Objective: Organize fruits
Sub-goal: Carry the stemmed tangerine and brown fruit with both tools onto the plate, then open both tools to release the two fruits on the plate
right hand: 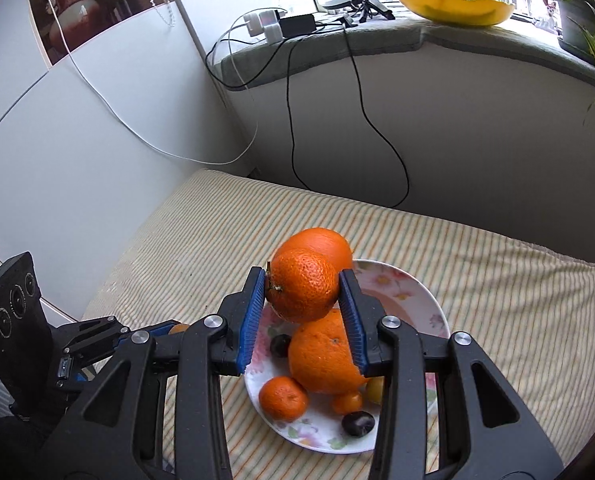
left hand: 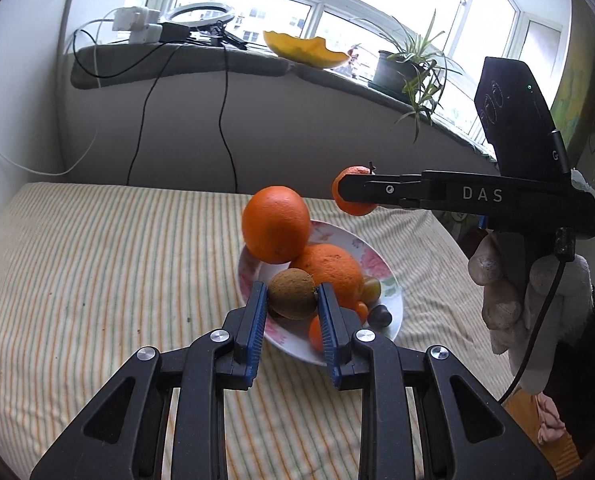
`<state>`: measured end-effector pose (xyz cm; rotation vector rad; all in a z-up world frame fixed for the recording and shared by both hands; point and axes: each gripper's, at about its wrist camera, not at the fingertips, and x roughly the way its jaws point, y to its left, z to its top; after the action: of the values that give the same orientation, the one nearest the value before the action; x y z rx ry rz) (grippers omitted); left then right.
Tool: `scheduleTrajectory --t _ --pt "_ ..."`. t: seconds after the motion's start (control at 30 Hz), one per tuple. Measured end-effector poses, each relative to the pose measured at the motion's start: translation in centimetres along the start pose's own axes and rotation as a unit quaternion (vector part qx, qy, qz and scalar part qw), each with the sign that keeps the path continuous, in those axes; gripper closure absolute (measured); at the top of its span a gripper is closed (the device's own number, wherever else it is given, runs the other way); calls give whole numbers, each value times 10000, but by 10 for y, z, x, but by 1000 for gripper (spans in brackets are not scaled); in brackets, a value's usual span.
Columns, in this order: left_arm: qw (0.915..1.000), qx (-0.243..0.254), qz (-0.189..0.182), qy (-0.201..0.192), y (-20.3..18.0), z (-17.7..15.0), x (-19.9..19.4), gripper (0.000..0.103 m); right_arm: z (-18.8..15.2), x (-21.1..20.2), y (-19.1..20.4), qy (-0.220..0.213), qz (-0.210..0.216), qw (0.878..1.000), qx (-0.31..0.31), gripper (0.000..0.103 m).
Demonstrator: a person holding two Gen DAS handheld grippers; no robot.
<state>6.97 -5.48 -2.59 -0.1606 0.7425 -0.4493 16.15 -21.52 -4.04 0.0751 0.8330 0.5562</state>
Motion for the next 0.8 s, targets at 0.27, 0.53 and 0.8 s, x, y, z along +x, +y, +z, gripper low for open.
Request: scheduleTrajectory --t 0.27,0.53,0.8 --pt "9994 240 -206 147 -28 1 17 79 -10 -3 -27 35 -90 9998 180 64" --pt "9982 411 -304 316 -49 -1 32 79 -18 4 -50 129 -168 9990 395 64" --pt "9974 490 -315 434 -57 -1 43 79 -25 9 -68 218 -238 9976 607 64"
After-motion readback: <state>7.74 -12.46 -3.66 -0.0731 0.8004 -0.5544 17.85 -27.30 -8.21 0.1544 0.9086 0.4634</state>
